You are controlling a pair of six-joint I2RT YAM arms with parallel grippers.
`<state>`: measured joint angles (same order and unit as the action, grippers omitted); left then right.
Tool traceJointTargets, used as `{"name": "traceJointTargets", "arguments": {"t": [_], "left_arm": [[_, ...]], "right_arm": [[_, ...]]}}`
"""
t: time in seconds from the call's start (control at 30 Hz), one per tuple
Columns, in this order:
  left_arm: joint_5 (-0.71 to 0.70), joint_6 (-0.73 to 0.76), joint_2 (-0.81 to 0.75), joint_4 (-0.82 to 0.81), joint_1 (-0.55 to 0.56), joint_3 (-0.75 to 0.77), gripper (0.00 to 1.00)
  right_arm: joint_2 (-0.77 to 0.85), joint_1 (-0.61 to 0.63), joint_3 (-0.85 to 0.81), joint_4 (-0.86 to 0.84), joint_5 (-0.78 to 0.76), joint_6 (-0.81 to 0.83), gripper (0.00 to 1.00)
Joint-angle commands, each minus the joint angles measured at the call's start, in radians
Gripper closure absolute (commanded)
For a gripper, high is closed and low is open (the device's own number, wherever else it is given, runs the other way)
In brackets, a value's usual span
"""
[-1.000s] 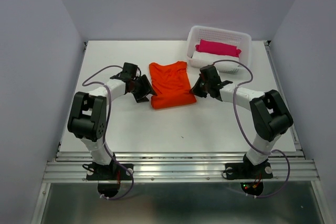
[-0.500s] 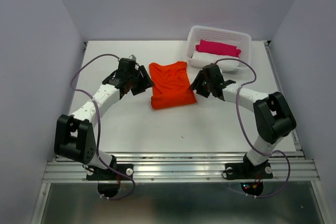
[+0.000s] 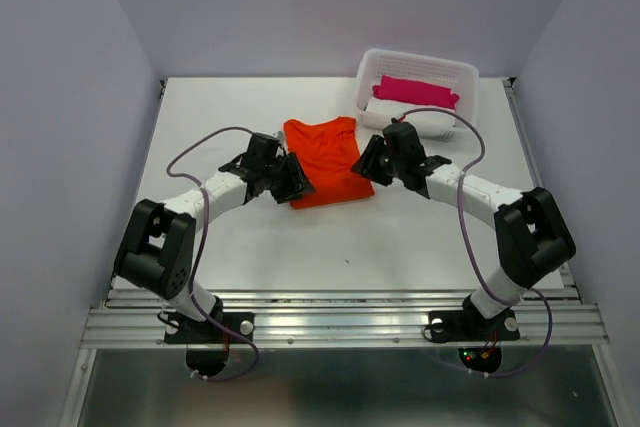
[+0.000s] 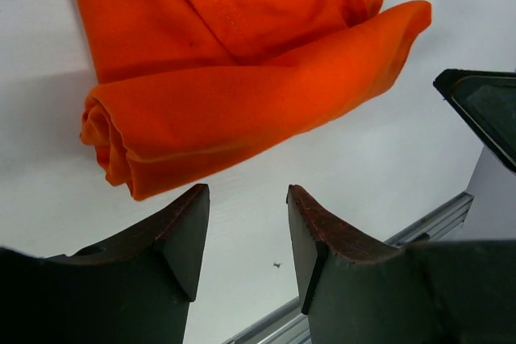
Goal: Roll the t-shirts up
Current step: Roll the T-shirt to the center of the board.
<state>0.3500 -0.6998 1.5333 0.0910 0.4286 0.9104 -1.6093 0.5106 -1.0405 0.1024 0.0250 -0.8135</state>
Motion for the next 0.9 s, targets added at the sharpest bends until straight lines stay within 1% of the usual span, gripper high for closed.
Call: {"name": "traceJointTargets", "arguments": {"t": [0.0, 0.17, 0.23, 0.3, 0.53, 0.63, 0.73, 0.77, 0.87], "left_arm": [[-0.009, 0.022, 0.051, -0.060, -0.010, 0.071, 0.47], [-0.025, 0.052, 0.164, -0.056, -0.022, 0.177, 0.48], [-0.029, 0.062, 0.194, -0.057, -0.025, 0.211, 0.49], [-0.029, 0.068, 0.226, -0.059, -0.030, 0.225, 0.50], [-0.052, 0.080, 0.309, -0.079, -0.039, 0.226, 0.51], [-0.048, 0.088, 0.327, -0.079, -0.045, 0.223, 0.52], [-0.046, 0.102, 0.327, -0.044, -0.059, 0.257, 0.52], [-0.043, 0.105, 0.317, -0.039, -0.060, 0.266, 0.52], [-0.045, 0.112, 0.275, -0.004, -0.074, 0.304, 0.52]], "right_arm": [[-0.059, 0.000, -0.035, -0.023, 0.027, -0.015, 0.52], [-0.145, 0.000, -0.093, -0.023, 0.010, -0.022, 0.53], [-0.167, 0.000, -0.101, -0.024, -0.029, -0.036, 0.54], [-0.187, -0.009, -0.096, -0.041, -0.115, -0.036, 0.54], [-0.277, -0.009, -0.090, -0.036, -0.125, -0.023, 0.56], [-0.249, -0.009, -0.084, -0.018, -0.131, -0.013, 0.58], [-0.161, 0.031, -0.093, -0.023, -0.200, 0.051, 0.56], [-0.147, 0.058, -0.125, -0.007, -0.220, 0.062, 0.55], [-0.130, 0.077, -0.170, 0.006, -0.194, 0.074, 0.54]]}}
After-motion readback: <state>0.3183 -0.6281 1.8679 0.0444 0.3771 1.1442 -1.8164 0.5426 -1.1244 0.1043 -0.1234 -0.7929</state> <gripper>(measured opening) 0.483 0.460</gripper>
